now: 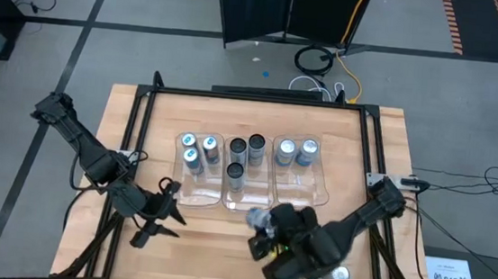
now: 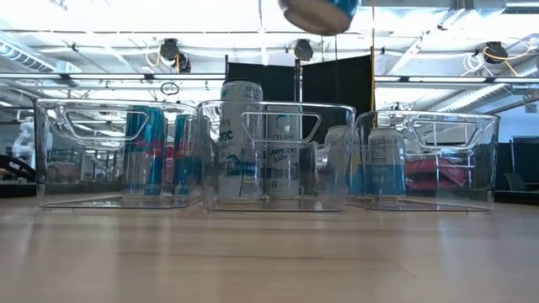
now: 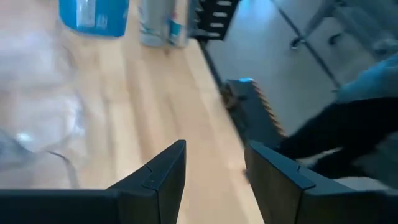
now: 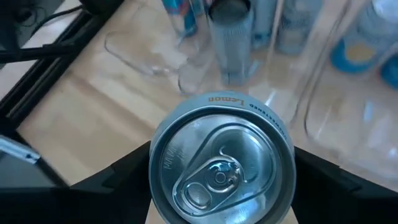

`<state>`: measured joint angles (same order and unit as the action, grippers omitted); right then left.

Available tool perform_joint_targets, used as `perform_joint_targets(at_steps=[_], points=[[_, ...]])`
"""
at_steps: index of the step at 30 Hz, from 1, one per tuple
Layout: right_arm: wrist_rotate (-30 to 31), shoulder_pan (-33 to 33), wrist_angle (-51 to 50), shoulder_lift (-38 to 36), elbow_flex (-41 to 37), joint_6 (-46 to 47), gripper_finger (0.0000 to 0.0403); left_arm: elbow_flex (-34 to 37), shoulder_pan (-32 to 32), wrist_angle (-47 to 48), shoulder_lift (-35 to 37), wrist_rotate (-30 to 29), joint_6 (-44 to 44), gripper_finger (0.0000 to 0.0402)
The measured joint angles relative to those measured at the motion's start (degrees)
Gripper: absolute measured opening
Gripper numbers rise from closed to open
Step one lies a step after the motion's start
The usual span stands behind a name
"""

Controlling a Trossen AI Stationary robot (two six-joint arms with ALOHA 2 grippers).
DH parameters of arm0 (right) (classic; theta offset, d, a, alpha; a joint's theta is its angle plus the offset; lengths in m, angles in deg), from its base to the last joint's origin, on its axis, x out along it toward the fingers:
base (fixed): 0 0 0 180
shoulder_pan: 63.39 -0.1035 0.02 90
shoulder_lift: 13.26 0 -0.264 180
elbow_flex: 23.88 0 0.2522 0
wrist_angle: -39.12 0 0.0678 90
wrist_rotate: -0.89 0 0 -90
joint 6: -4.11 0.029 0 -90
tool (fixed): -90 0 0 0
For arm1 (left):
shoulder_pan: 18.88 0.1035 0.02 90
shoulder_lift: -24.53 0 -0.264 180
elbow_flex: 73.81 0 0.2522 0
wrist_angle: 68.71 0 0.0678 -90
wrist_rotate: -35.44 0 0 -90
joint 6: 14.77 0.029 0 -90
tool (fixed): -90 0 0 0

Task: Sort soda cans
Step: Put the left blue-white soda can into the right transparent bin

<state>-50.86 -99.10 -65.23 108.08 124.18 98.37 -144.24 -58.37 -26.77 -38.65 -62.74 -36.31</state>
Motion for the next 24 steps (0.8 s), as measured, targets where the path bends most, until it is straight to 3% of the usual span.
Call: perform_joint_targets(at_steps=[5,11,16,20,24], points=[[1.5,3.9,0.4,-2.0,-0.1,-9.7,0.0280,0.0,4.0,-0.2,0.0,-4.0,3.0,0.0173],[2.1,10.6,0.5,-5.7,0.0,-26.2,0.0281,0.0,12.3,-1.7,0.0,-2.2,8.4,0.0173],[-1.9,15.8,0.8,-8.7,-0.8,-37.0,0.0281,0.0,20.3,-2.4,0.1,-0.5,11.5,0.0173],[-3.8,19.2,0.7,-13.9,-9.2,-40.4,0.0281,0.0,26.0,-3.0,0.3,1.7,13.1,0.0173],[-4.7,21.6,0.7,-23.1,-25.1,-37.5,0.0281,0.0,30.1,-3.7,0.3,4.1,14.5,0.0173]])
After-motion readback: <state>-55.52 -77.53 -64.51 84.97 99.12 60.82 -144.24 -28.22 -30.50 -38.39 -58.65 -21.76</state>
